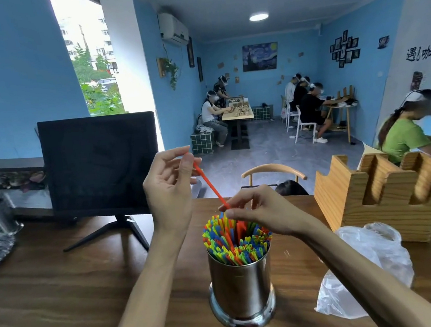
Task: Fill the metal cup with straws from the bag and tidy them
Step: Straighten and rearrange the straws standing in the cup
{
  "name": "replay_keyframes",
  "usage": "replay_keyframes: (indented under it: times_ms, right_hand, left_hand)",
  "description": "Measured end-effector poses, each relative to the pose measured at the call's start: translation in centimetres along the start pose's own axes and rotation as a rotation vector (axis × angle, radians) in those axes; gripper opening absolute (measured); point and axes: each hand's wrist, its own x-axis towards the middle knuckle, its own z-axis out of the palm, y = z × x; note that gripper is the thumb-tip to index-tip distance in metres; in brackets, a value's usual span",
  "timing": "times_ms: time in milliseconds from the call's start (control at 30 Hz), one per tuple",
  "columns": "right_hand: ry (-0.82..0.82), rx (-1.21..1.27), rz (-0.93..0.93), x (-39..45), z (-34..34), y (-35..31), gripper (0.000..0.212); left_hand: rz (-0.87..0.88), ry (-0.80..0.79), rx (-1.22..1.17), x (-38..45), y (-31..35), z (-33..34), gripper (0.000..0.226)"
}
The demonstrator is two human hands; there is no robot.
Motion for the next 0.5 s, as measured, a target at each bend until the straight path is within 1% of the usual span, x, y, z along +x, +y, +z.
replay_keyframes:
  times_ms: [67, 133, 200, 267, 333, 400, 500]
  right_hand:
    - [-0.049, -0.021, 0.023, -0.2, 0.1, 0.2, 0.021]
    - [-0.068, -0.022, 0.035, -0.4, 0.3, 0.3, 0.019]
    - [-0.049, -0.028, 0.035, -0.5, 0.4, 0.3, 0.014]
    - [-0.004, -0.010, 0.044, -0.6, 0.3, 0.2, 0.014]
    - [0.027, -0.020, 0.049, -0.7, 0.0, 0.2, 0.013]
    - [0.031, -0.045, 0.050, -0.9, -0.1, 0.2, 0.013]
    - [0.047, -0.049, 0.071, -1.2, -0.2, 0.3, 0.014]
  left_hand:
    - [-0.013, -0.103, 0.018, -0.1, -0.2, -0.1, 0.017]
    - [-0.040, -0.197, 0.046, -0.2, -0.3, 0.1, 0.017]
    - [-0.081, -0.306, 0.121, -0.5, -0.5, 0.1, 0.015]
    - [-0.136, -0.460, 0.261, -1.1, -0.8, 0.0, 0.016]
    - [-0.177, -0.603, 0.412, -1.7, -1.2, -0.3, 0.012]
    - [-0.218, -0.705, 0.486, -2.1, -1.4, -0.7, 0.008]
    - [-0.266, -0.845, 0.573, -2.3, -1.7, -1.7, 0.016]
